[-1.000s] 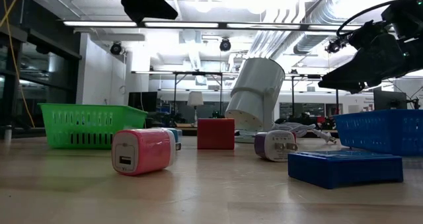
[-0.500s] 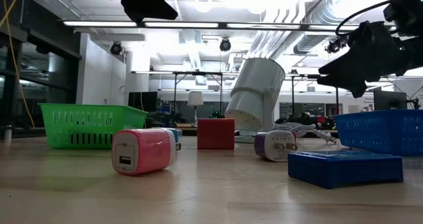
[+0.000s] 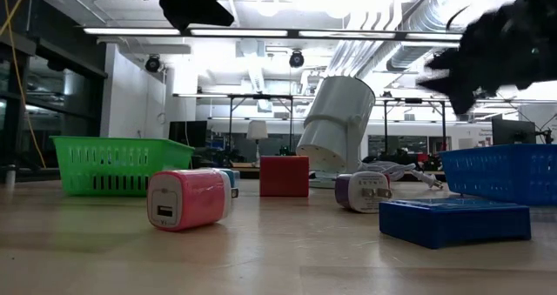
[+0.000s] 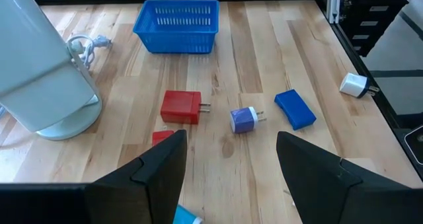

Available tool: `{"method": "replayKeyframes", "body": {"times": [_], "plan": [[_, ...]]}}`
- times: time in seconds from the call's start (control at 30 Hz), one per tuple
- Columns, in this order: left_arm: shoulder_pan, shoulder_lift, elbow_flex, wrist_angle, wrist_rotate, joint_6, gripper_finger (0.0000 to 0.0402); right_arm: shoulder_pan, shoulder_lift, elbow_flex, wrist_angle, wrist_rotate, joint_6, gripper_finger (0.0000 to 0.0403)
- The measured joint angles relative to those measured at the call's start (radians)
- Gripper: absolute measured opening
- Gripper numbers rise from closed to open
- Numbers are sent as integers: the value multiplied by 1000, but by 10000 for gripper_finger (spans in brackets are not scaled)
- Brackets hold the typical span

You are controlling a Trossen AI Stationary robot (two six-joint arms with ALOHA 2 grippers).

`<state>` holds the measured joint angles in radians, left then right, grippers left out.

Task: Pick & Place Office items
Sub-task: Put the blue digital timer into the green bin

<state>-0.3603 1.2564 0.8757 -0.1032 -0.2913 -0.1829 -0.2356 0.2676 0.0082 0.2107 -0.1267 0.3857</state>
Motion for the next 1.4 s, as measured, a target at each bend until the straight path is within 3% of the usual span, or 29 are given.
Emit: {"method": "replayKeyframes", "body": {"times": [0.1,0.27,1.0,1.4], "plan": [[0,0,0,0,0,0,227,11,-1,15,53,-52,-31,175],[0,0,0,0,0,0,227,62,66,105,9,-31,-69,175],[0,0,0,3,0,0,227,345,619,523,-6,5,-285,175],[0,0,0,3,0,0,227,442,706,640,-51,26,-310,175]]}}
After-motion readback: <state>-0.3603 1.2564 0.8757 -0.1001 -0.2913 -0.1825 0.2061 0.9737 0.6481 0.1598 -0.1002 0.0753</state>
